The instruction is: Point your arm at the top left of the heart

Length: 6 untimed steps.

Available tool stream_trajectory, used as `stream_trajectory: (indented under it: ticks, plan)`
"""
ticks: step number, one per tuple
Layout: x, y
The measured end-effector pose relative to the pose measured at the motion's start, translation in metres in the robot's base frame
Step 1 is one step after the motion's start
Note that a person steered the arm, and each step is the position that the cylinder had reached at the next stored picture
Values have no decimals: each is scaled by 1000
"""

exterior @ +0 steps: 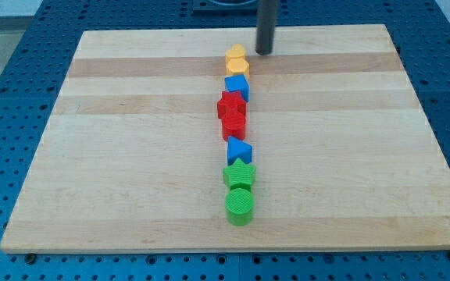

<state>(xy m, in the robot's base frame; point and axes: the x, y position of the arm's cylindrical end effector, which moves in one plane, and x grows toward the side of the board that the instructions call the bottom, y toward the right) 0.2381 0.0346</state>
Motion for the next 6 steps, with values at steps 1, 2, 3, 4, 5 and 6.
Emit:
stream_trajectory:
  ticks: [1,2,3,4,5,6]
  plan:
    - [-21,-36]
    - [-24,-72]
    - [-27,-132]
    - [-25,-138]
    - [21,-145]
    - [21,-145]
